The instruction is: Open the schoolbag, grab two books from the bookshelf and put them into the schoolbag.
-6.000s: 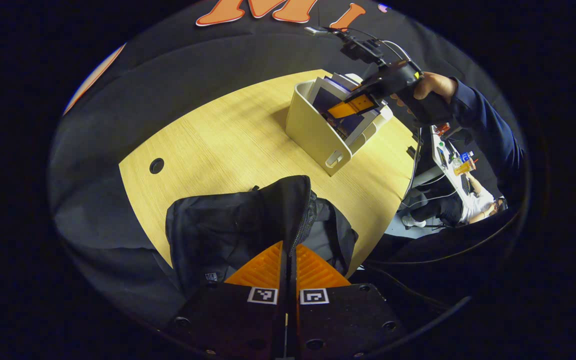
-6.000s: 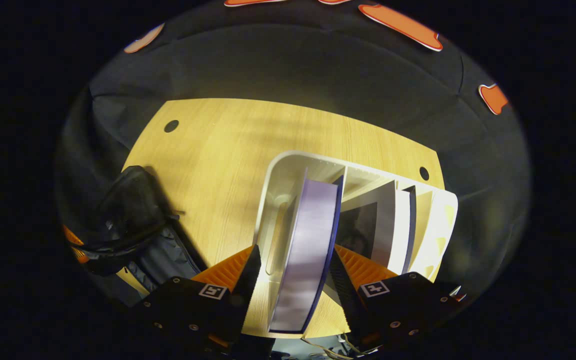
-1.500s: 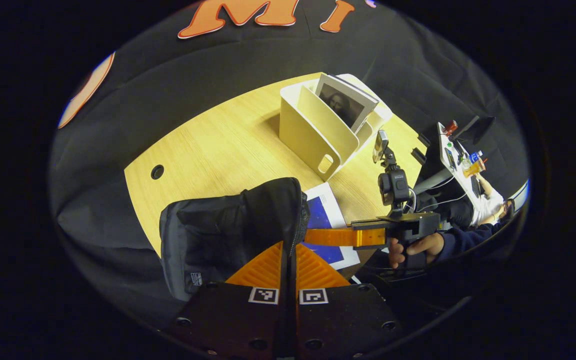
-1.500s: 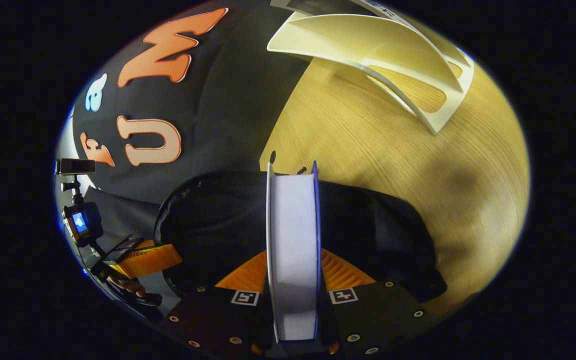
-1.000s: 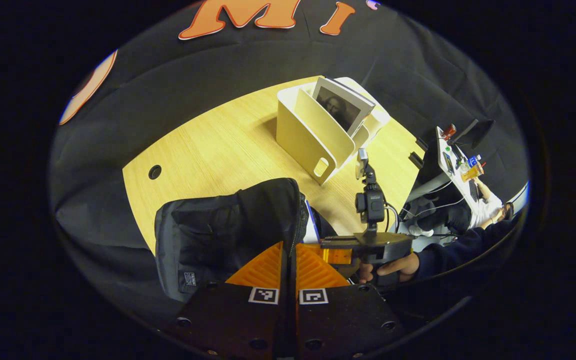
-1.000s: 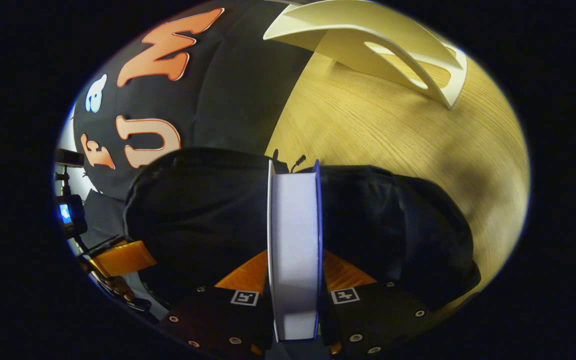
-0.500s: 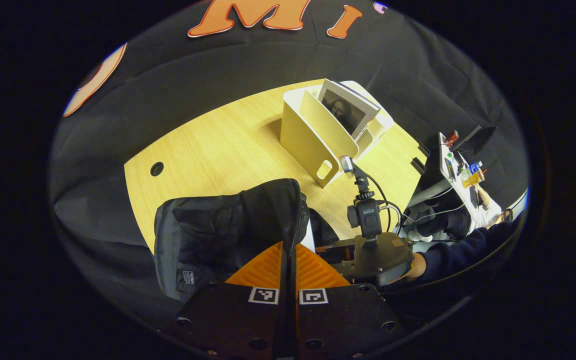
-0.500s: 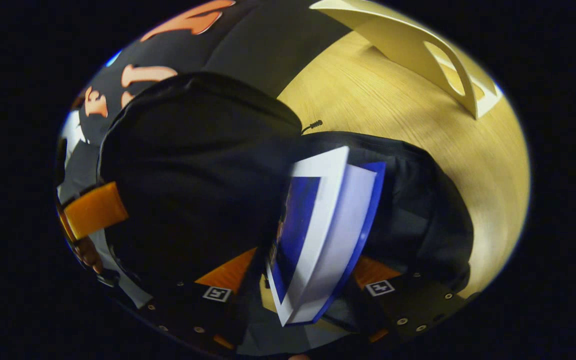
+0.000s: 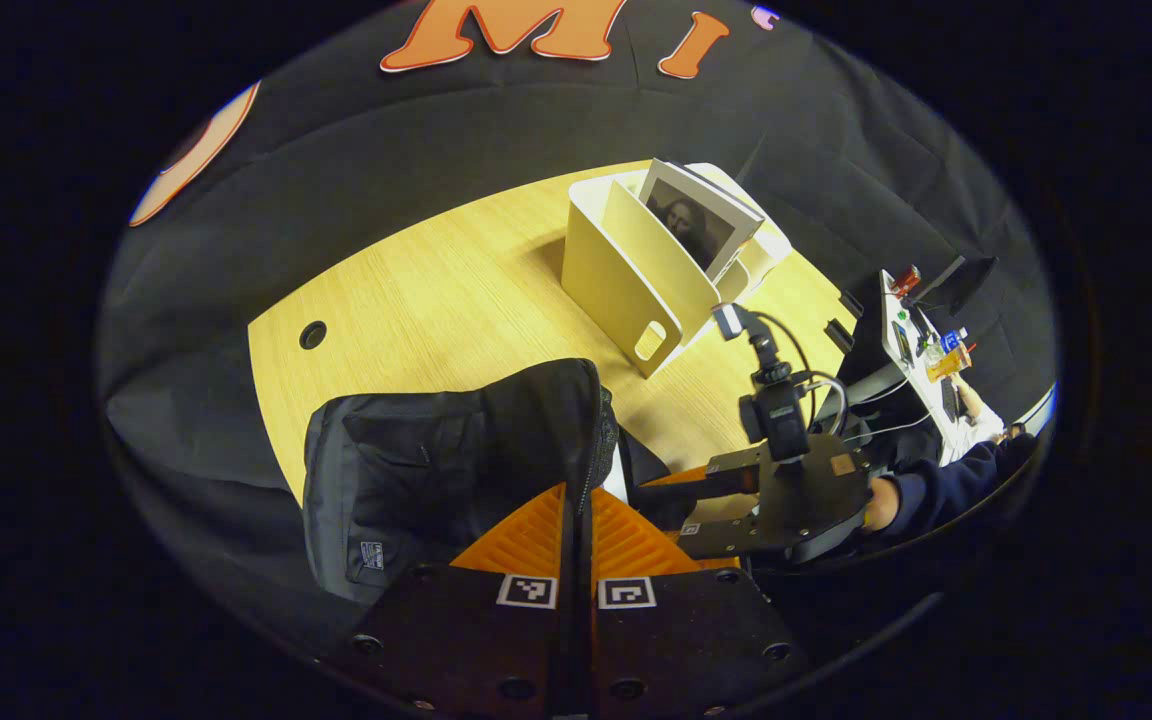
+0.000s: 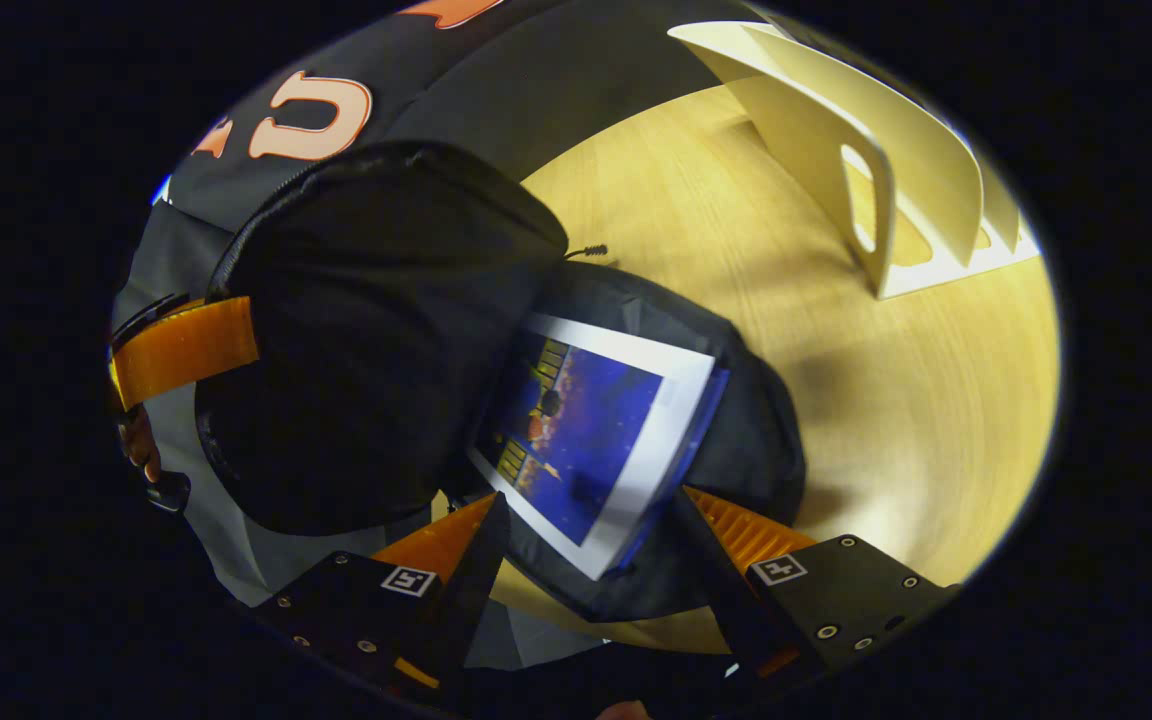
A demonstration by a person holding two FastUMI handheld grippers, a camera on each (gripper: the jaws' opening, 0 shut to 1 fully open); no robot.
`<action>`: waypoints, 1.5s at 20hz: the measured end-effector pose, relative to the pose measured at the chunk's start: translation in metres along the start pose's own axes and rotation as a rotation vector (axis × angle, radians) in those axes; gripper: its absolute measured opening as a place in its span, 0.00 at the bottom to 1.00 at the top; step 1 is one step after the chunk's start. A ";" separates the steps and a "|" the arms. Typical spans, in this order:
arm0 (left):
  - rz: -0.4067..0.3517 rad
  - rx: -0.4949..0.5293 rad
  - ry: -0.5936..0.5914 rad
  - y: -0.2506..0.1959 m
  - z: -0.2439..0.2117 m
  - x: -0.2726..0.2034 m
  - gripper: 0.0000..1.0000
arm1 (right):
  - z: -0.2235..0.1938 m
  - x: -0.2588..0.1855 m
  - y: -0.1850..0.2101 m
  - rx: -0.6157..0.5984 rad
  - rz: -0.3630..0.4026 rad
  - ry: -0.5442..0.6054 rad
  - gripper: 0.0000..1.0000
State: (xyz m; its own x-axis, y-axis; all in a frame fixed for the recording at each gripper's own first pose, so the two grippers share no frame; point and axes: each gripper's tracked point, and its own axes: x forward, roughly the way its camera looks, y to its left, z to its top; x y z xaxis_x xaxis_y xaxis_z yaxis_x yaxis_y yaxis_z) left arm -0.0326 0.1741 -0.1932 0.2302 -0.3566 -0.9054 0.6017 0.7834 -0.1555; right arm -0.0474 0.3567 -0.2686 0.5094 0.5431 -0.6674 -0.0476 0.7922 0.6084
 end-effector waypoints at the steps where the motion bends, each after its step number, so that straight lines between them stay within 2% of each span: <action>1: -0.001 -0.001 0.002 -0.001 0.000 0.001 0.01 | 0.002 -0.005 -0.005 -0.012 -0.011 0.000 0.98; 10: 0.010 -0.032 -0.006 -0.004 -0.003 0.012 0.01 | 0.015 -0.056 -0.053 -0.032 -0.117 0.011 0.98; 18: 0.025 -0.064 -0.017 -0.009 -0.005 0.020 0.01 | 0.052 -0.121 -0.093 -0.165 -0.242 0.006 0.99; 22: 0.028 -0.091 -0.024 -0.009 -0.005 0.023 0.01 | 0.071 -0.143 -0.105 -0.215 -0.300 0.021 0.99; 30: 0.033 -0.133 -0.034 -0.012 -0.007 0.026 0.01 | 0.116 -0.186 -0.110 -0.315 -0.342 0.061 0.99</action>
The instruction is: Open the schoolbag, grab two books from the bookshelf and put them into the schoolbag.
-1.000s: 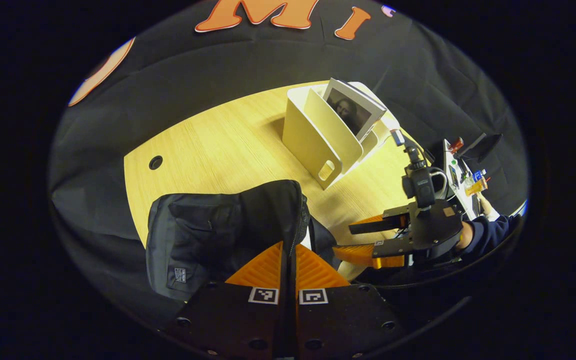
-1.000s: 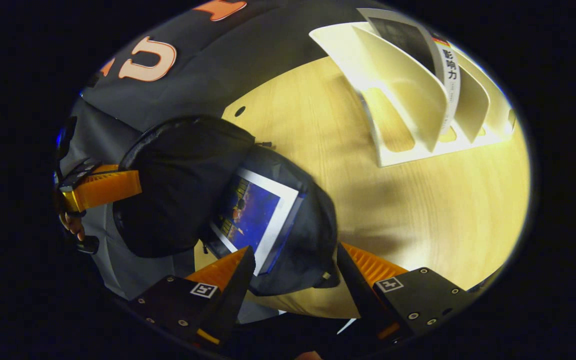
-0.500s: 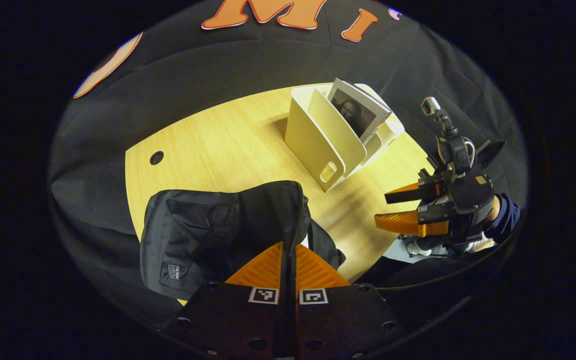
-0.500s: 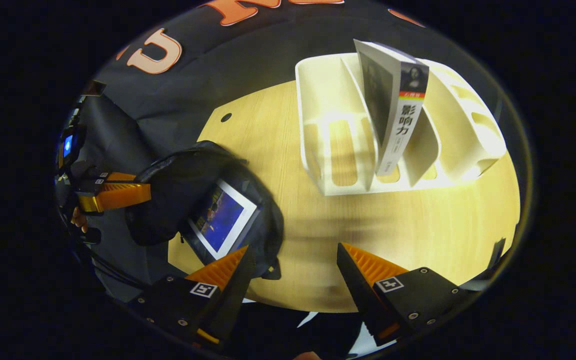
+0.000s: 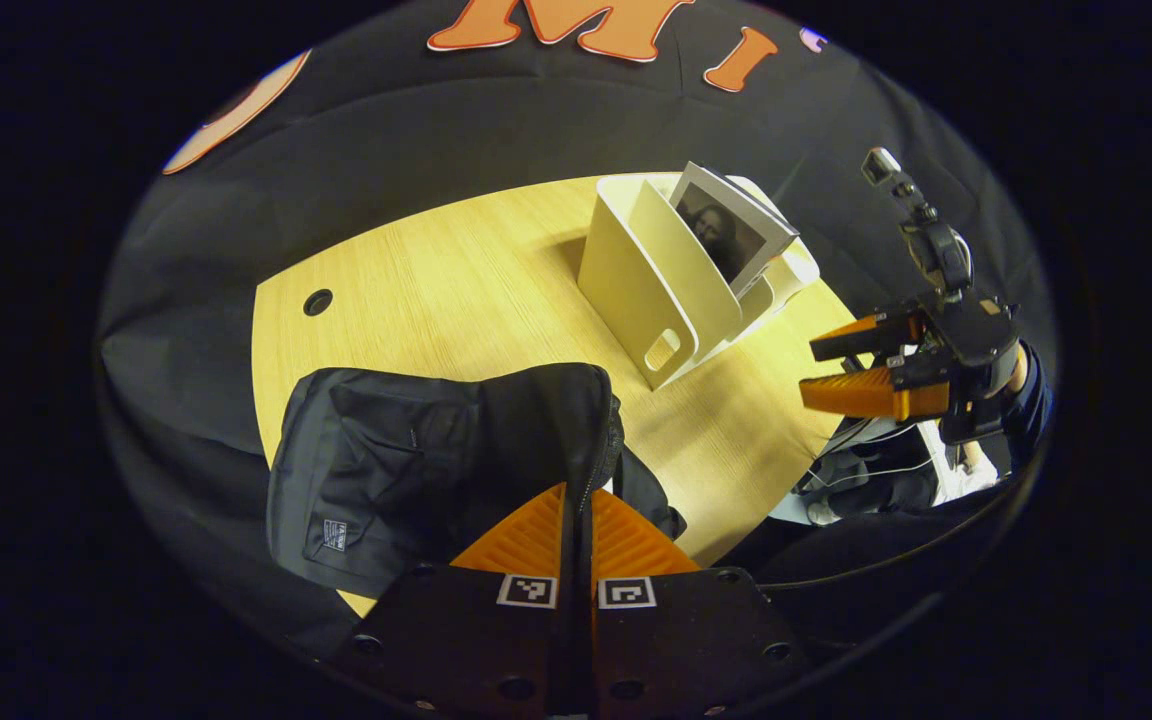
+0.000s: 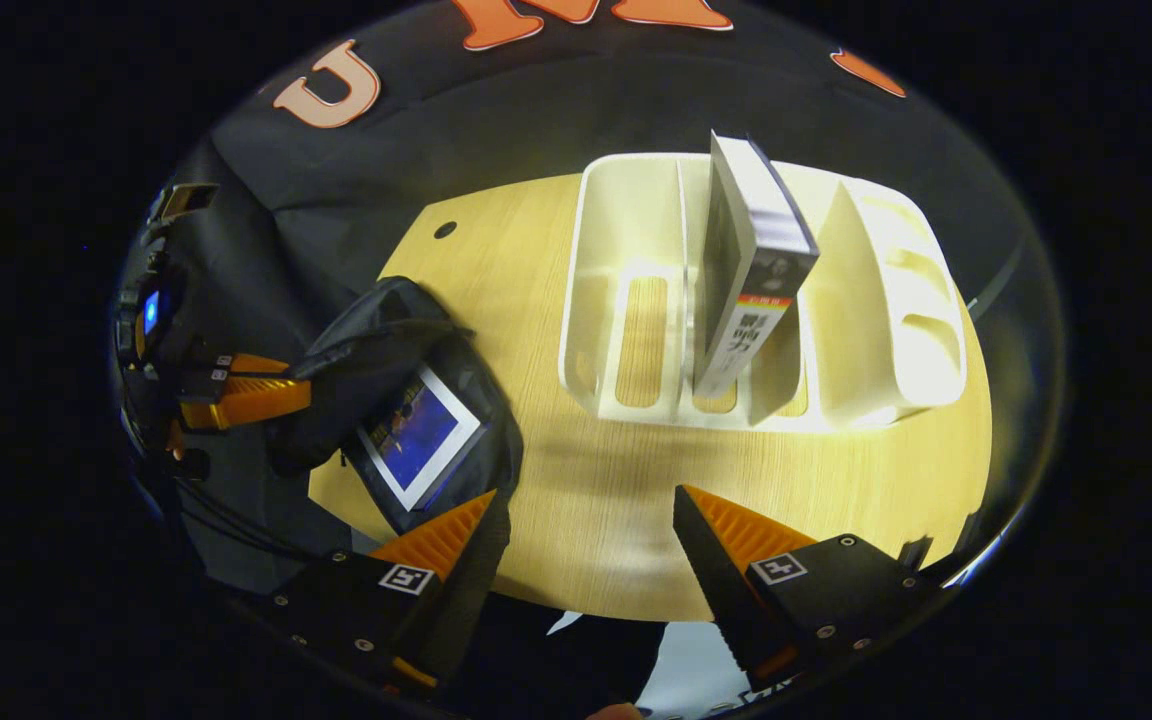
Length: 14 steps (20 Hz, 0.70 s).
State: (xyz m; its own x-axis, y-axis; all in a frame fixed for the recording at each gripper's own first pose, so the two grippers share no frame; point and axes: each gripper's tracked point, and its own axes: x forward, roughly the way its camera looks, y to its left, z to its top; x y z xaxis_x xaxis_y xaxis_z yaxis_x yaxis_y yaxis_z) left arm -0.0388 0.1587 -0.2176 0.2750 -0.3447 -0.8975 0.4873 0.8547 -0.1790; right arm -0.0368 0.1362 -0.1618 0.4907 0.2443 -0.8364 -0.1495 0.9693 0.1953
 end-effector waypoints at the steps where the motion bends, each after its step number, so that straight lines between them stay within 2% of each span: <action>1: 0.001 -0.006 -0.002 0.000 -0.001 -0.001 0.01 | 0.008 -0.004 -0.007 -0.016 -0.013 -0.006 0.99; 7: 0.004 -0.041 -0.007 0.002 -0.001 0.003 0.01 | 0.049 -0.020 -0.039 -0.058 -0.081 0.005 0.99; 13: -0.002 -0.074 -0.011 0.005 -0.005 0.004 0.01 | 0.084 -0.022 -0.051 -0.074 -0.086 0.012 0.99; 14: 0.000 -0.076 -0.012 0.006 -0.005 0.004 0.01 | 0.091 -0.021 -0.049 -0.057 -0.068 0.012 0.99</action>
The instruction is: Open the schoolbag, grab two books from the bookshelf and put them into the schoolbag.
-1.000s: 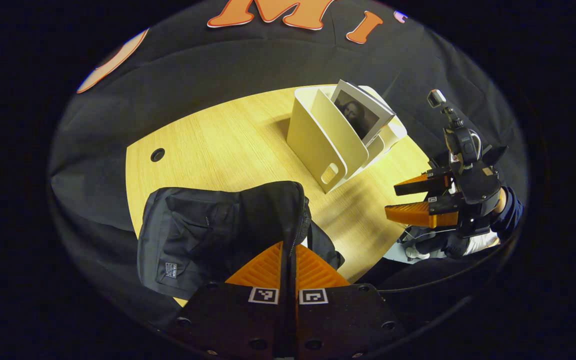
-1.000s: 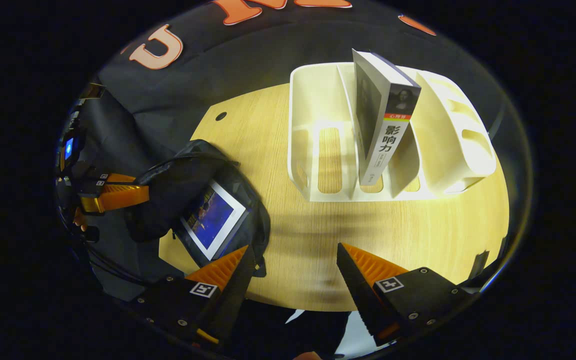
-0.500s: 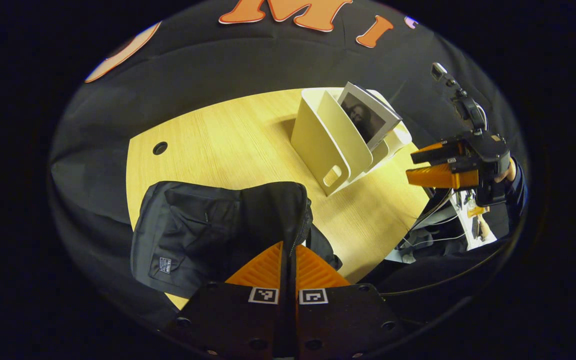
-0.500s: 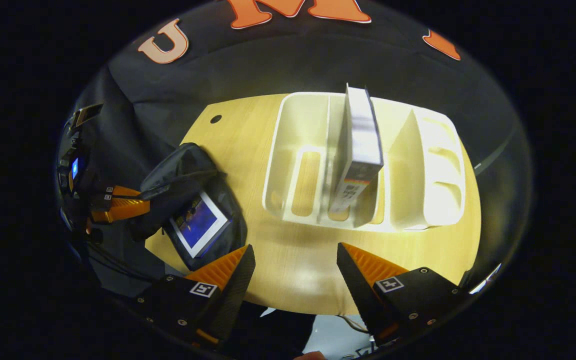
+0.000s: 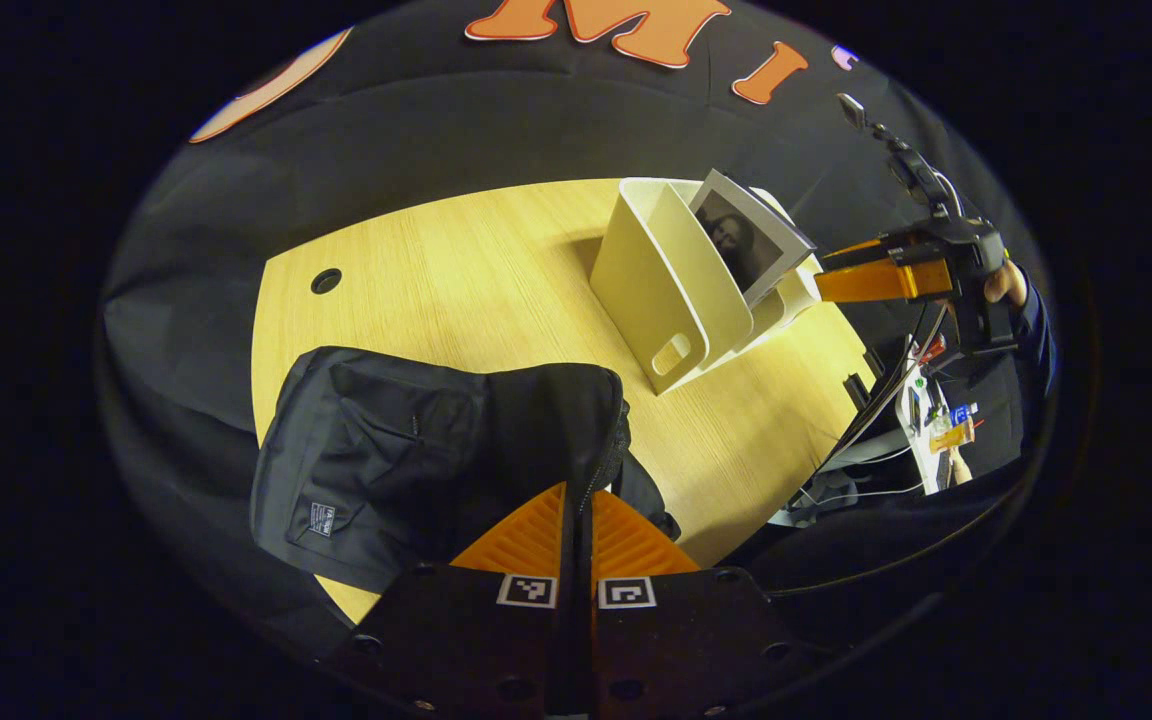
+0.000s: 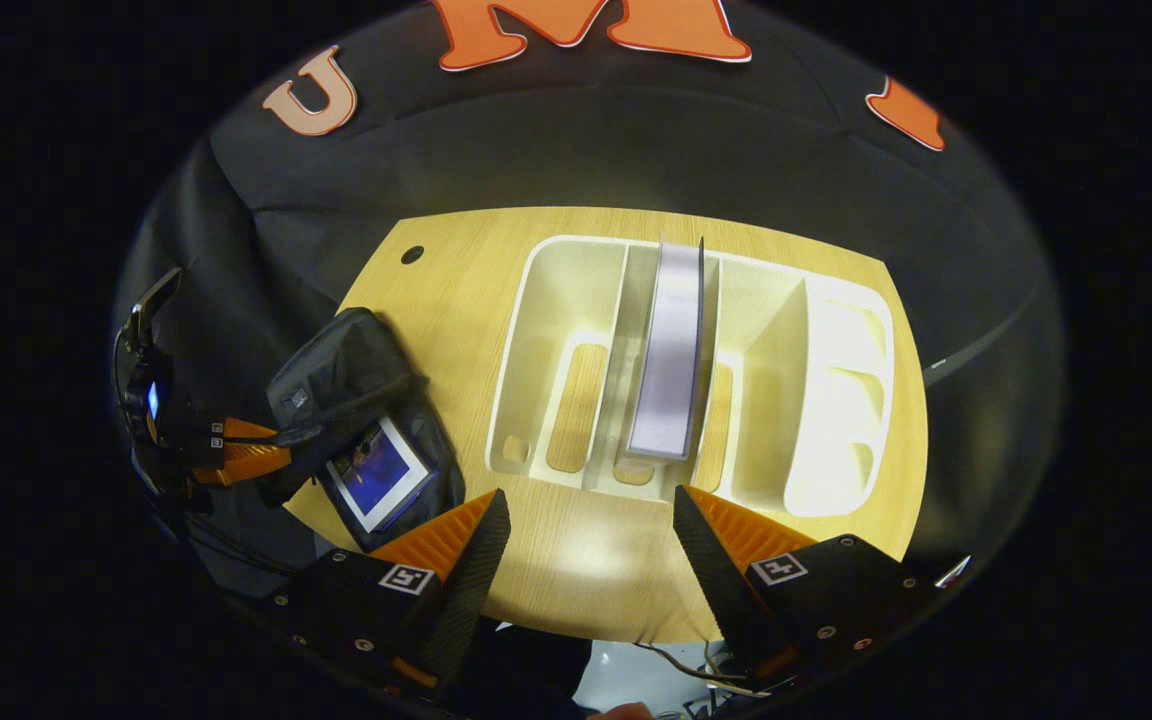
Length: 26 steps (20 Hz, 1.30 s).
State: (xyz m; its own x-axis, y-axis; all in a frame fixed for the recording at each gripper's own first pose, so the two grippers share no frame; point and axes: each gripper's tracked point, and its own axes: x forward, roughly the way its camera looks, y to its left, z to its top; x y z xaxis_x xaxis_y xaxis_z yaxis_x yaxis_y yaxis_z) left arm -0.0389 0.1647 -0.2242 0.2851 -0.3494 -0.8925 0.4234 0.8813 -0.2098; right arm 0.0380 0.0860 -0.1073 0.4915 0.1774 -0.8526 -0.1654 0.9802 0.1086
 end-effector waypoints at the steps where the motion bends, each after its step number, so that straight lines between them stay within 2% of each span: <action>1: 0.005 -0.002 -0.007 0.002 0.000 0.000 0.01 | 0.005 0.002 -0.001 0.017 -0.003 0.003 0.99; 12: 0.026 -0.056 -0.023 0.011 -0.003 -0.002 0.01 | 0.042 0.017 -0.038 -0.054 -0.104 0.055 0.99; 20: 0.045 -0.085 -0.027 0.016 -0.003 -0.008 0.01 | 0.063 0.056 -0.049 -0.036 -0.129 0.128 0.99; 24: 0.048 -0.100 -0.031 0.017 -0.005 -0.010 0.01 | 0.065 0.069 -0.049 -0.008 -0.135 0.150 0.86; 25: 0.048 -0.102 -0.032 0.016 -0.005 -0.010 0.01 | 0.065 0.071 -0.049 0.005 -0.137 0.159 0.79; 26: 0.049 -0.099 -0.035 0.017 -0.005 -0.011 0.01 | 0.064 0.073 -0.050 0.018 -0.148 0.163 0.65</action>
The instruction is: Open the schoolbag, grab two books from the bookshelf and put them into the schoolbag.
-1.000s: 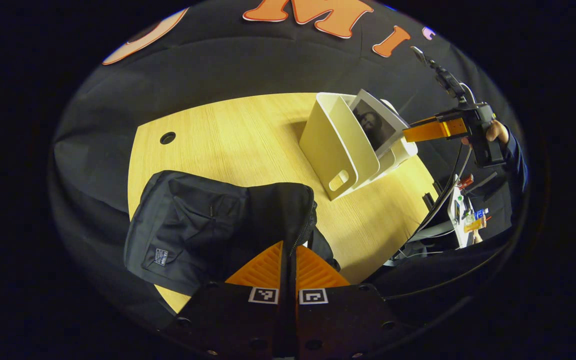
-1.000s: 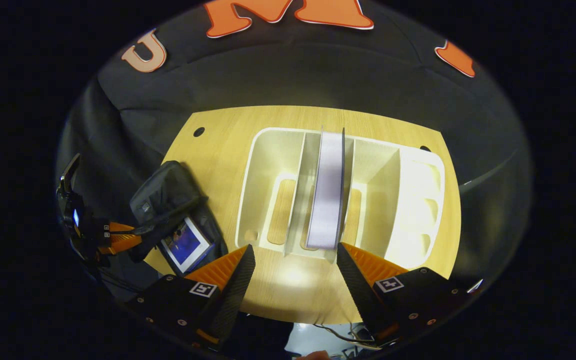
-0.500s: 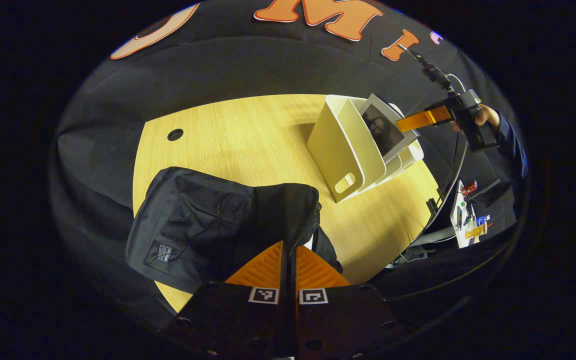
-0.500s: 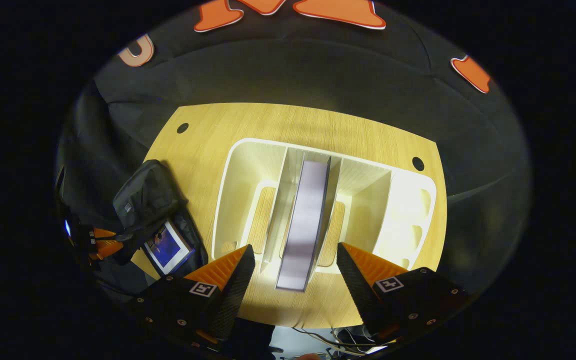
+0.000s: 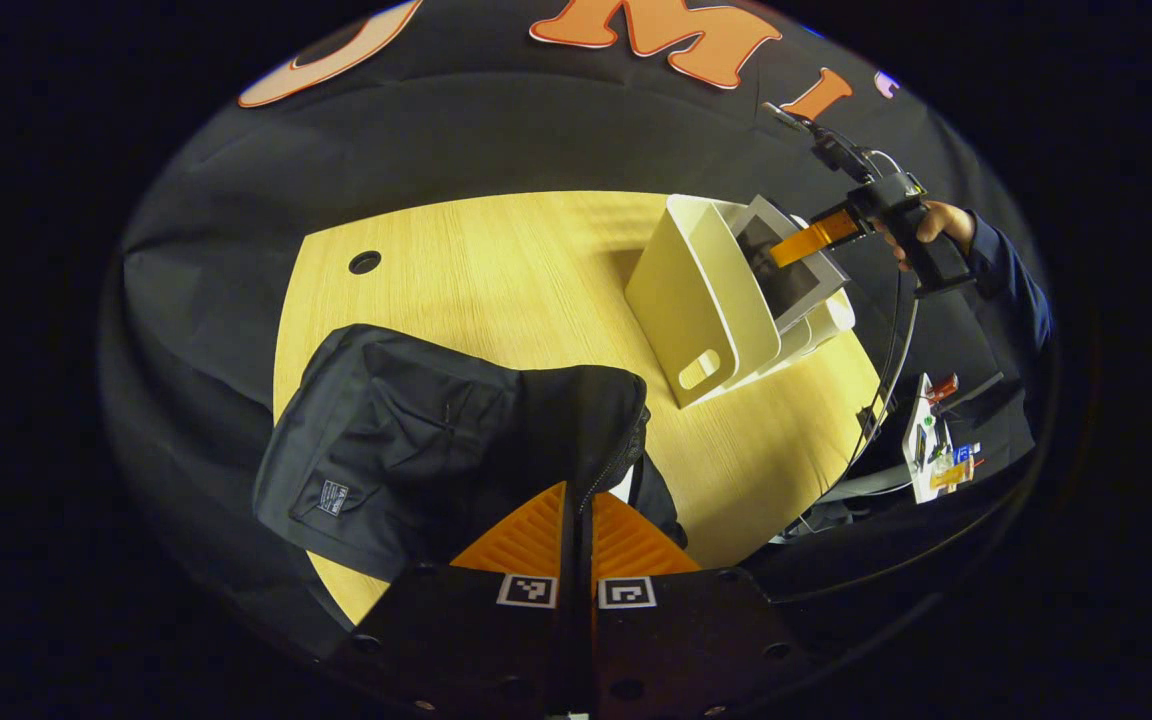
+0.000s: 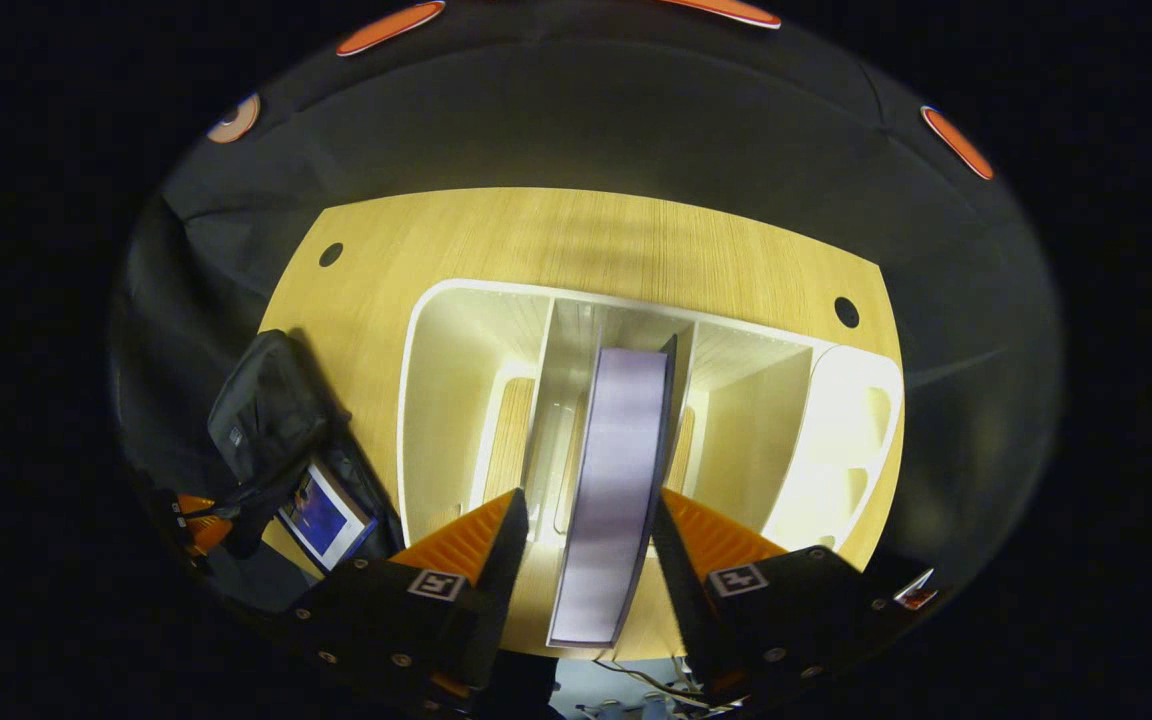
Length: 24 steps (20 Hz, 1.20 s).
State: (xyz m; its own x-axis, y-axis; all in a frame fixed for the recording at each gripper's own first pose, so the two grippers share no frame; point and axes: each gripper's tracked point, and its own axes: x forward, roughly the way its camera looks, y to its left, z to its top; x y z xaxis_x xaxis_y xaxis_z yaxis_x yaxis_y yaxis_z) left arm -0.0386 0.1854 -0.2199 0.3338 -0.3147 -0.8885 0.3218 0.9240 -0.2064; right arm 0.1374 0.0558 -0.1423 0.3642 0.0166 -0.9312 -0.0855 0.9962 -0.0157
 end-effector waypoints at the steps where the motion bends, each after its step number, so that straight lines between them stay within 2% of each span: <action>1: 0.000 -0.003 -0.001 0.001 0.000 0.001 0.01 | 0.002 0.000 0.000 0.011 -0.001 0.002 0.51; 3: -0.004 -0.006 -0.002 -0.001 0.000 0.002 0.01 | -0.001 -0.003 0.001 0.024 -0.007 0.012 0.40; 8: -0.014 0.007 0.000 0.001 0.001 -0.001 0.01 | -0.009 -0.006 0.001 0.072 -0.018 0.021 0.35; 14: -0.033 0.033 0.007 0.000 0.003 0.003 0.01 | -0.030 -0.029 0.005 0.093 0.006 0.013 0.33; 24: -0.062 0.098 0.018 -0.007 0.001 0.009 0.01 | -0.099 -0.069 0.014 0.148 0.033 -0.001 0.33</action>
State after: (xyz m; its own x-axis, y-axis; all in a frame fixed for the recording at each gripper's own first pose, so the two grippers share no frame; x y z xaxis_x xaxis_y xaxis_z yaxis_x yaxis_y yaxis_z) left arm -0.0372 0.1762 -0.2259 0.2952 -0.3657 -0.8827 0.4264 0.8772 -0.2208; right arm 0.0192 0.0600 -0.1148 0.3642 0.0493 -0.9300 0.0403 0.9968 0.0686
